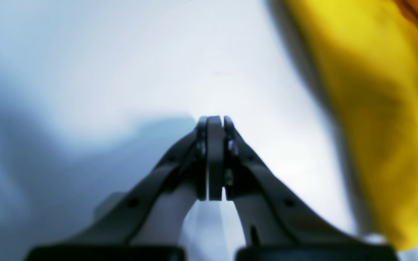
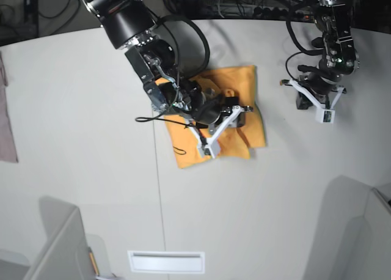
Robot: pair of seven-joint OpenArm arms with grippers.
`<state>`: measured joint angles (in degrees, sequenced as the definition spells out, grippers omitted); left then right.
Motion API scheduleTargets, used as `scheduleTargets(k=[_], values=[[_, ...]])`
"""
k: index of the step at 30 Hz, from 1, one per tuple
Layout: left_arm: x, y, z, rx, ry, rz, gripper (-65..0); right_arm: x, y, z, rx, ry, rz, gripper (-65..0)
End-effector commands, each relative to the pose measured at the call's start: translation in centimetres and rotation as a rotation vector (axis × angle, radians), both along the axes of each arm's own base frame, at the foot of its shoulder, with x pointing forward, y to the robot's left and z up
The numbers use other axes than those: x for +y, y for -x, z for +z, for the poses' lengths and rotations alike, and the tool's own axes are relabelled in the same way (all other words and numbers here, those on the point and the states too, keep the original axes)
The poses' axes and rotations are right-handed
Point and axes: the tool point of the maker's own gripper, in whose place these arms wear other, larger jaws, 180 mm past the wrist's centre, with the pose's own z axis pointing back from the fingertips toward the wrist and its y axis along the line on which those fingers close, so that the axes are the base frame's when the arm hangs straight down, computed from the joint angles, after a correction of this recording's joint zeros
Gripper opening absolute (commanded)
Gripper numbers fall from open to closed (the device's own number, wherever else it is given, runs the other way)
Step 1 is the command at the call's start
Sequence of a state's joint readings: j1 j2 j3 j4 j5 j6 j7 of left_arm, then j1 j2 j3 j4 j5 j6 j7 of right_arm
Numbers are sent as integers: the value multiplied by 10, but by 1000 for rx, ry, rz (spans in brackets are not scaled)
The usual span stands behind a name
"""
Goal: Fold the T-shirt properly
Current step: 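Press and smooth the folded stack with the right gripper, then lift away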
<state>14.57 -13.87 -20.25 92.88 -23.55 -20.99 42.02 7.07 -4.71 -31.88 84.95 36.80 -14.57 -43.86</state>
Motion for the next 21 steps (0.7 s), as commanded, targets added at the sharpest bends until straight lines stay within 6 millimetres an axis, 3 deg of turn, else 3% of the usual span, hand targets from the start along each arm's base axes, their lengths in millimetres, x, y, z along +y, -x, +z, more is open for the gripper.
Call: scheduleTargets(k=[1,3,6,10,13,16,21], values=[[12,-8,13,-42,-25,2,-650,13,-6,17,-46,-37,17,-312],[22,-8,17,-50,-36,25,-650,20,-4,20,-59,-34,42,-285],[42,-6,23,-65,-53,77,-650,29,1,18,-63,-16,86,-312],[67,-3,33,-88,-73,146,-650,57,13,23,-102,8,203,-317],[81,-2,38,-103,-82,186,-650,76,22,47,-185,0,292,-317],[98,2,38,-91,-97,213,-650,59,8,71,-250,-33,249,-318],[107,12,23,-42,-94,230,-650,7,-15,88,-310,-39,127,-332]])
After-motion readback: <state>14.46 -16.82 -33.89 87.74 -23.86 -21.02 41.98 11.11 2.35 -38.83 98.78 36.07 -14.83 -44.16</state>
